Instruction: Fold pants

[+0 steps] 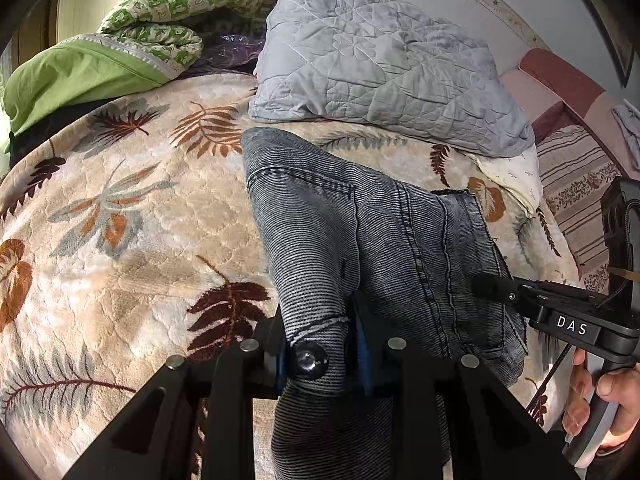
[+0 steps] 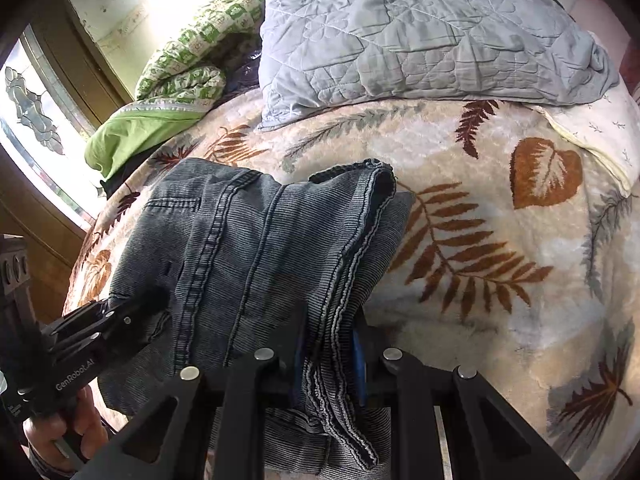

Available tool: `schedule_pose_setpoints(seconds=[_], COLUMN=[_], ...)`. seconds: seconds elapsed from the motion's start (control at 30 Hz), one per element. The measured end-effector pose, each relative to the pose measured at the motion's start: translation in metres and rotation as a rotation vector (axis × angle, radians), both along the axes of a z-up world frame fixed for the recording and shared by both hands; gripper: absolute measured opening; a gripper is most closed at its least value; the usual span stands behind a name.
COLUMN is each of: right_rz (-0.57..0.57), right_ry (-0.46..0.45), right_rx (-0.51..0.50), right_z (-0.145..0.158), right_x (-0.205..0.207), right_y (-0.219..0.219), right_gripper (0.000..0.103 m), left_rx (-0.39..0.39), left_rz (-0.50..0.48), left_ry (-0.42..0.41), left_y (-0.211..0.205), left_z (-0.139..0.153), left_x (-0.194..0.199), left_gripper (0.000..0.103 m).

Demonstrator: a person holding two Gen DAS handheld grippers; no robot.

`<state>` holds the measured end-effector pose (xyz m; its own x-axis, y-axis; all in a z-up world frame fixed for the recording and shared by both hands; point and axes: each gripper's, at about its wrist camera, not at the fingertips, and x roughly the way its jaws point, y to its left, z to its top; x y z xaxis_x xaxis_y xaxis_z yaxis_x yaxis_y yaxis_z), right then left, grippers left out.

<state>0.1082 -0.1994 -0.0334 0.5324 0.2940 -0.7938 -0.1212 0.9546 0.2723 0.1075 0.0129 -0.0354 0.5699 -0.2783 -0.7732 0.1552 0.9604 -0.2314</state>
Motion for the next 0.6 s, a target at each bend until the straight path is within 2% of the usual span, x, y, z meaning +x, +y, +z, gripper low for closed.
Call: schedule_pose_setpoints(seconds=[0.13, 0.3, 0.33, 0.37, 0.43, 0.47, 0.5, 0.6], right_rz=[-0.004, 0.004, 0.005, 0.006, -0.010, -0.017, -0.026, -0.060], right_ry=[0.024, 0.006, 0.010, 0.025, 0.069, 0.090, 0.097, 0.046], right_rx=[-0.003, -0.015, -0.018, -0.022, -0.032, -0.034, -0.033, -0.053], right_z=[-0.011, -0.007, -0.008, -0.012, -0.023, -0.028, -0.030, -0.019], right_x=[0.004, 0.003, 0.004, 0.005, 0.010, 0.011, 0.010, -0.003], right_y=[0.000, 0.003, 0.004, 0.004, 0.001, -0.002, -0.005, -0.013], right_gripper=[0.021, 0.021, 0.021, 0.022, 0.034, 0.042, 0.056, 0.058], left_rx=[-0.012, -0.019, -0.006, 0.023, 0.066, 0.058, 0.047, 0.008], left_rz=[0.018, 0.024, 0.017, 0.009, 0.012, 0.022, 0.037, 0.079], left_ry=[0.025, 0.026, 0.044, 0.069, 0.082, 0.069, 0.065, 0.026], left_y=[0.003, 0.003, 0.001, -0.002, -0.002, 0.001, 0.005, 0.019], left_z=[-0.010, -0.006, -0.010, -0.017, -0.025, -0.023, -0.019, 0.000], left_x=[-0.004, -0.002, 0.000, 0.003, 0.003, -0.001, -0.004, -0.022], left_gripper=[0.028, 0.029, 0.034, 0.045, 0.055, 0.063, 0.066, 0.067])
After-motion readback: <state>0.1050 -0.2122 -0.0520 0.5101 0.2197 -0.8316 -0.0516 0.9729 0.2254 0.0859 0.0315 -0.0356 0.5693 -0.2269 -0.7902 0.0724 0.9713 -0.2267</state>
